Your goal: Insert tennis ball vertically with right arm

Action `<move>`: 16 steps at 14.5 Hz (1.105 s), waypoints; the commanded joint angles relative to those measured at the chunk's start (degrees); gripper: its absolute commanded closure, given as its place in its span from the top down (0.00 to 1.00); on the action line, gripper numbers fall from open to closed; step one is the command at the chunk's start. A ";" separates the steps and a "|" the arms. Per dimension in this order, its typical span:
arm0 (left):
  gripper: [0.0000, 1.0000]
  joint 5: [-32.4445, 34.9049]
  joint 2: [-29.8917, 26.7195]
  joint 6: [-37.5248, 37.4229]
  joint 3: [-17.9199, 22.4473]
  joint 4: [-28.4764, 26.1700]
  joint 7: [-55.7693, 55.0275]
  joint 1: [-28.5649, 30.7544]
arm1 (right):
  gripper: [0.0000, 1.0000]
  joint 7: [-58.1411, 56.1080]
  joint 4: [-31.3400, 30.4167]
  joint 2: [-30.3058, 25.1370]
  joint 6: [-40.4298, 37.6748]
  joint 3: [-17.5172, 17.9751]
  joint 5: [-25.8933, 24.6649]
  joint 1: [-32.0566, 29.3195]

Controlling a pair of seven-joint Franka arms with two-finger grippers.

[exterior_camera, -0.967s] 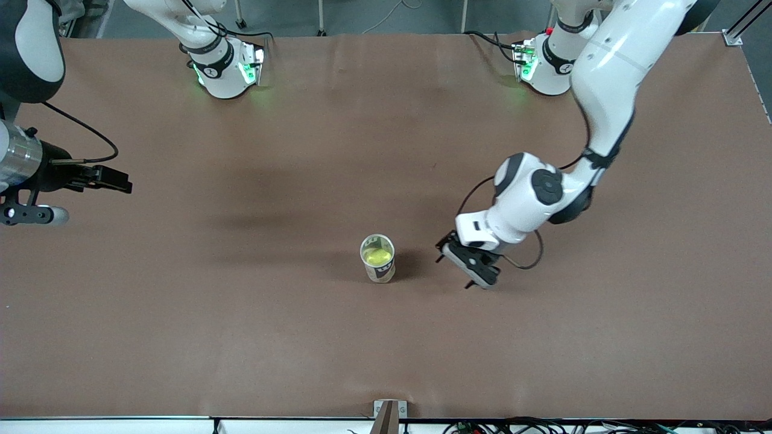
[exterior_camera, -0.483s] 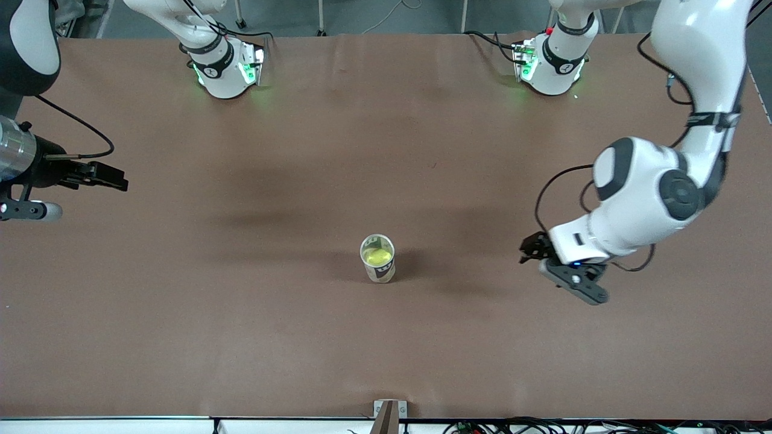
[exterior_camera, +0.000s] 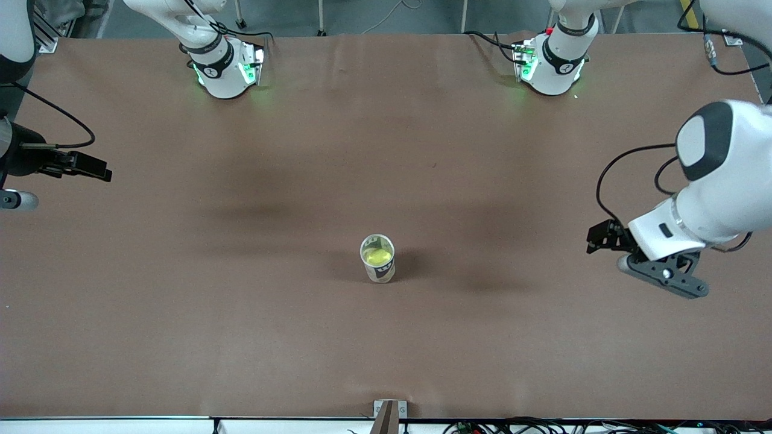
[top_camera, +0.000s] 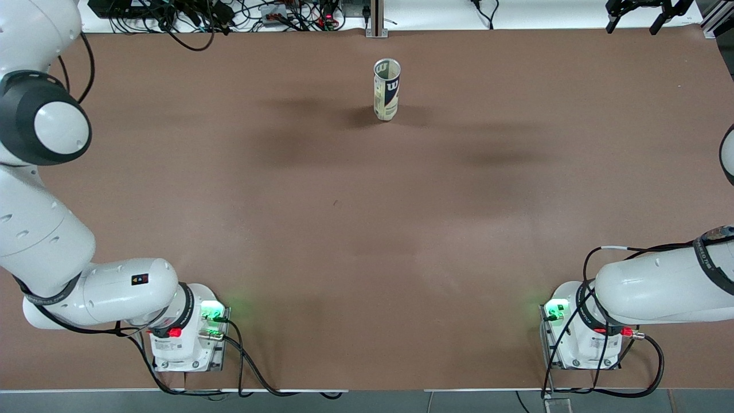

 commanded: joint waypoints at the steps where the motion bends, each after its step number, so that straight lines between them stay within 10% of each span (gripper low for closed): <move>1: 1.00 1.73 -5.88 -6.60 0.39 -0.76 -3.29 0.10 | 1.00 -0.64 -1.80 -1.88 -0.40 -0.94 0.60 0.81; 16: 1.00 4.11 -15.04 -19.28 0.04 2.32 -6.45 5.63 | 1.00 -3.11 1.00 -2.76 -1.98 -3.32 0.69 2.65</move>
